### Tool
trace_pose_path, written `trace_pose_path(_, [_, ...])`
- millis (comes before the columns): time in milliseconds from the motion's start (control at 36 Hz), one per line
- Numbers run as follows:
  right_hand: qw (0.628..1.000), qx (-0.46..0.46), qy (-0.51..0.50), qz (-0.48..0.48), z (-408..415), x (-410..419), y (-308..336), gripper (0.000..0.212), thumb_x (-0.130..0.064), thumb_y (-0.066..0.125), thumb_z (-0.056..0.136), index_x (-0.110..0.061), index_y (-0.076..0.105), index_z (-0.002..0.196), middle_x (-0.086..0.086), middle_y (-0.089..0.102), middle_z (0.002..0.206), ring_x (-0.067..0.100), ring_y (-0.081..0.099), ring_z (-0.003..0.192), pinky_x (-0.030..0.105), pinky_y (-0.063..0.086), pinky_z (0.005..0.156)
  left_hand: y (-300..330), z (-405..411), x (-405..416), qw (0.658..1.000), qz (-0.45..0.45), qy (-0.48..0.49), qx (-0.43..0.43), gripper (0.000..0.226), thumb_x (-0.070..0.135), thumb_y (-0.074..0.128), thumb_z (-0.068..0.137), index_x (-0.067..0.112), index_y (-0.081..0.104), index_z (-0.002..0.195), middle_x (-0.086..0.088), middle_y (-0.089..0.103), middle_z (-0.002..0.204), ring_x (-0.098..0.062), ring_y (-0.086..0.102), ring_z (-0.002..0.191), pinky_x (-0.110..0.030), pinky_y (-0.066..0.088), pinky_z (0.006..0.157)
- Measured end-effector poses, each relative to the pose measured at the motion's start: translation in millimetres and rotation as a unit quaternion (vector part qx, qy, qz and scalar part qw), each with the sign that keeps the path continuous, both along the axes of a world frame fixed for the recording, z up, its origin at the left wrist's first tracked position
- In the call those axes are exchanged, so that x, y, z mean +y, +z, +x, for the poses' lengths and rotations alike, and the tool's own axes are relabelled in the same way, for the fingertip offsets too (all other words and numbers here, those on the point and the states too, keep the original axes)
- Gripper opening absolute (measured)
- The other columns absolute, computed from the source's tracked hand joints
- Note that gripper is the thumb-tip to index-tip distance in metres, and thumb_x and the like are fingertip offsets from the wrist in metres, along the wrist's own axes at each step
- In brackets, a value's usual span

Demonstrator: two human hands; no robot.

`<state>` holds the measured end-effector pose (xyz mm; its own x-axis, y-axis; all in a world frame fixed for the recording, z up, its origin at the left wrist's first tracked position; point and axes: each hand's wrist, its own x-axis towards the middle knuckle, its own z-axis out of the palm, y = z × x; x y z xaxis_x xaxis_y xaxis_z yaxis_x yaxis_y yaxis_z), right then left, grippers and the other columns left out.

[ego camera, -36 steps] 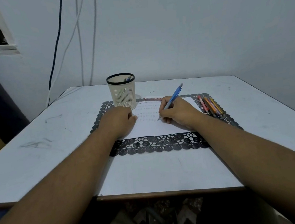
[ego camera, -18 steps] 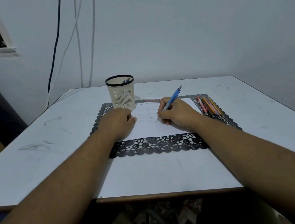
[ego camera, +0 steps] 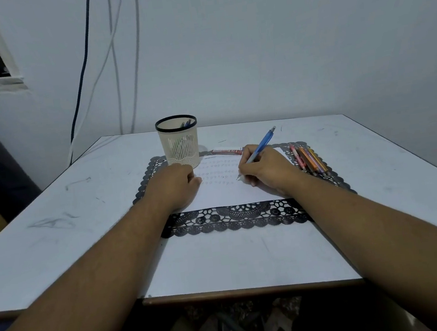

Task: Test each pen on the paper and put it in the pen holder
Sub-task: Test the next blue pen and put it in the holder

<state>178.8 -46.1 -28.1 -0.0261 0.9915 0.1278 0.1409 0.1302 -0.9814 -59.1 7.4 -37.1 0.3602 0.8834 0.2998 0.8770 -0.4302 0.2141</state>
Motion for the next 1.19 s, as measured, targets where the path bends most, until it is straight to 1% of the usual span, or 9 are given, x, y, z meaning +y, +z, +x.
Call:
trace_pose_path(167, [1.0, -0.005, 0.01, -0.004, -0.8, -2.1, 1.2, 0.021, 0.013, 0.061, 0.089, -0.004, 0.054, 0.078, 0.017, 0.052, 0.073, 0.021, 0.05, 0.059, 0.033, 0.041, 0.056, 1.3, -1.1, -0.8, 1.0, 0.003, 0.005, 0.001, 0.032, 0.041, 0.052, 0.1, 0.021, 0.053, 0.075, 0.004, 0.059, 0.077, -0.016, 0.055, 0.074, -0.033, 0.034, 0.058])
trace_pose_path(306, [1.0, -0.021, 0.013, -0.018, -1.3, -3.0, 2.5, 0.024, 0.014, 0.061, 0.089, -0.004, 0.054, 0.075, 0.012, 0.054, 0.067, 0.016, 0.053, 0.056, 0.033, 0.047, 0.063, 2.0, -0.1, -2.2, 1.0, 0.0, 0.006, 0.004, 0.031, 0.041, 0.051, 0.101, 0.021, 0.054, 0.077, 0.003, 0.059, 0.077, -0.016, 0.055, 0.074, -0.033, 0.034, 0.059])
trace_pose_path(389, [1.0, -0.024, 0.01, -0.017, -2.3, -3.1, 2.5, 0.024, 0.014, 0.061, 0.089, -0.004, 0.054, 0.075, 0.012, 0.054, 0.067, 0.015, 0.052, 0.056, 0.034, 0.045, 0.063, 1.6, -0.4, -1.8, 1.0, -0.001, 0.005, 0.002, 0.031, 0.041, 0.052, 0.1, 0.022, 0.054, 0.076, 0.003, 0.06, 0.077, -0.016, 0.055, 0.074, -0.033, 0.036, 0.059])
trace_pose_path(500, [1.0, -0.029, -0.008, -0.01, -3.2, -1.5, 1.9, 0.023, 0.011, 0.062, 0.09, -0.006, 0.053, 0.076, 0.013, 0.054, 0.068, 0.017, 0.053, 0.057, 0.031, 0.044, 0.058, 2.3, -0.7, -2.2, 1.0, -0.001, 0.004, 0.001, 0.031, 0.04, 0.052, 0.1, 0.022, 0.054, 0.076, 0.003, 0.06, 0.077, -0.016, 0.056, 0.074, -0.033, 0.037, 0.059])
trace_pose_path(611, [0.999, -0.034, -0.011, -0.016, -1.5, -0.9, 1.7, 0.025, 0.011, 0.062, 0.089, -0.006, 0.052, 0.074, 0.011, 0.055, 0.065, 0.016, 0.054, 0.056, 0.03, 0.047, 0.06, 2.5, -0.1, -2.3, 1.0, -0.006, 0.004, 0.0, 0.031, 0.041, 0.052, 0.101, 0.022, 0.054, 0.076, 0.004, 0.059, 0.076, -0.016, 0.055, 0.074, -0.033, 0.036, 0.06])
trace_pose_path(722, [0.999, -0.044, -0.004, -0.028, -1.3, -3.6, 2.0, 0.028, 0.011, 0.062, 0.089, -0.008, 0.051, 0.071, 0.005, 0.054, 0.065, 0.009, 0.056, 0.055, 0.024, 0.051, 0.062, 2.2, 0.3, -3.5, 1.0, -0.003, 0.005, 0.008, 0.031, 0.041, 0.052, 0.101, 0.022, 0.054, 0.077, 0.004, 0.059, 0.078, -0.015, 0.055, 0.076, -0.032, 0.035, 0.059])
trace_pose_path(972, [0.999, -0.039, -0.003, -0.01, -4.4, -2.8, 1.4, 0.02, 0.008, 0.063, 0.092, -0.005, 0.055, 0.079, 0.013, 0.054, 0.073, 0.011, 0.054, 0.056, 0.024, 0.05, 0.062, 4.6, 0.4, -5.2, 1.0, 0.003, 0.007, 0.004, 0.03, 0.041, 0.052, 0.101, 0.021, 0.056, 0.078, 0.004, 0.06, 0.078, -0.013, 0.054, 0.075, -0.03, 0.033, 0.056])
trace_pose_path(1111, [0.999, -0.037, -0.02, -0.013, -2.5, -2.0, 0.5, 0.026, 0.008, 0.063, 0.091, -0.008, 0.051, 0.073, 0.013, 0.05, 0.072, 0.016, 0.05, 0.058, 0.025, 0.049, 0.059, 3.1, 0.2, -5.4, 1.0, 0.002, 0.003, -0.001, 0.03, 0.04, 0.052, 0.1, 0.021, 0.055, 0.077, 0.004, 0.059, 0.078, -0.015, 0.055, 0.075, -0.032, 0.033, 0.057])
trace_pose_path(1194, [0.999, -0.049, -0.013, -0.013, -2.4, -3.1, 1.1, 0.027, 0.007, 0.064, 0.09, -0.009, 0.051, 0.073, 0.012, 0.05, 0.071, 0.015, 0.05, 0.059, 0.024, 0.05, 0.062, 2.9, 0.1, -4.3, 1.0, -0.002, 0.003, -0.003, 0.03, 0.041, 0.052, 0.1, 0.022, 0.054, 0.076, 0.005, 0.059, 0.078, -0.015, 0.055, 0.075, -0.032, 0.036, 0.059])
